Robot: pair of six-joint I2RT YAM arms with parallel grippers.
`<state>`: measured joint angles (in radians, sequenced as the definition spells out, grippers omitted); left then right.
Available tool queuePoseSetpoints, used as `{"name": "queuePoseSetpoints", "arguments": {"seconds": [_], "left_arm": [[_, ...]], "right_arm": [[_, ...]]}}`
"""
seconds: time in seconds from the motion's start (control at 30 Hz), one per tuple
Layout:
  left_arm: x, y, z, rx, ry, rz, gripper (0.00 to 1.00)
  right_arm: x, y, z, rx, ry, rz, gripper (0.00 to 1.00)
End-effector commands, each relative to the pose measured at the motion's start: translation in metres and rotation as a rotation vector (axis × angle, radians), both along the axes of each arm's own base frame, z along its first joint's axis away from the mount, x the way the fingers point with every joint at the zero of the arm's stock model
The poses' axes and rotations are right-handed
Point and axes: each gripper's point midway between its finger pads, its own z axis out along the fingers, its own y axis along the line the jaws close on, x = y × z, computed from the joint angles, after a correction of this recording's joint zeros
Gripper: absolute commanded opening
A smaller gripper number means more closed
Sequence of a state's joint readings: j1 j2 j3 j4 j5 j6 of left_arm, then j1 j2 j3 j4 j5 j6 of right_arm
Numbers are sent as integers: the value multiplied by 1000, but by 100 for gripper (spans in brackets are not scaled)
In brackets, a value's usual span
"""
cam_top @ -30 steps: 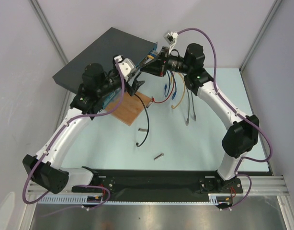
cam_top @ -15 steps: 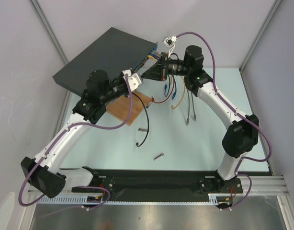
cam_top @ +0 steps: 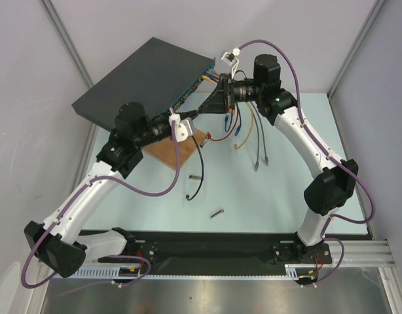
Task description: Insert the plug into the switch port
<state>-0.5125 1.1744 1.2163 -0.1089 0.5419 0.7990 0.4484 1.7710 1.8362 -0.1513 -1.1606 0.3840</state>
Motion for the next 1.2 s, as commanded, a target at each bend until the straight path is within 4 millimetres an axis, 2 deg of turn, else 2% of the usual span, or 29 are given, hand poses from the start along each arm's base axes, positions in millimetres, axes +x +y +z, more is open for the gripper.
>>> {"name": "queuePoseSetpoints", "arguments": {"seconds": [0.0, 0.07, 0.17, 0.37, 0.43, 0.5, 0.63, 0.8, 1.03, 1.13, 1.17], "left_arm": [[6, 14, -5, 58, -45, 52, 0], [3, 12, -7, 71, -48, 41, 0], [-2, 11, -10, 88, -63, 28, 0], [-2, 10, -10, 96, -74, 34, 1], [-4, 9, -10, 96, -76, 28, 0], [-6, 7, -12, 99, -77, 20, 0], [-11, 4, -10, 96, -88, -1, 0], [-16, 2, -9, 91, -94, -22, 0], [-20, -1, -7, 92, -113, -47, 0], [-22, -2, -7, 91, -119, -57, 0], [-22, -2, -8, 92, -119, -58, 0]], "right_arm": [[-18, -16, 24, 12, -49, 83, 22], [-18, -15, 17, -7, -25, 90, 25], [-21, -13, 16, -12, -29, 105, 31], [-26, -10, 7, -51, -49, 120, 35], [-26, -9, 5, -58, -49, 116, 39], [-24, -7, 3, -67, -55, 100, 49], [-18, -2, -5, -110, -71, 55, 56], [-11, 2, -8, -135, -91, 39, 55], [-11, 9, -26, -210, -115, 20, 54], [-11, 11, -26, -208, -114, 24, 53], [-11, 12, -26, -207, -112, 28, 49]]}}
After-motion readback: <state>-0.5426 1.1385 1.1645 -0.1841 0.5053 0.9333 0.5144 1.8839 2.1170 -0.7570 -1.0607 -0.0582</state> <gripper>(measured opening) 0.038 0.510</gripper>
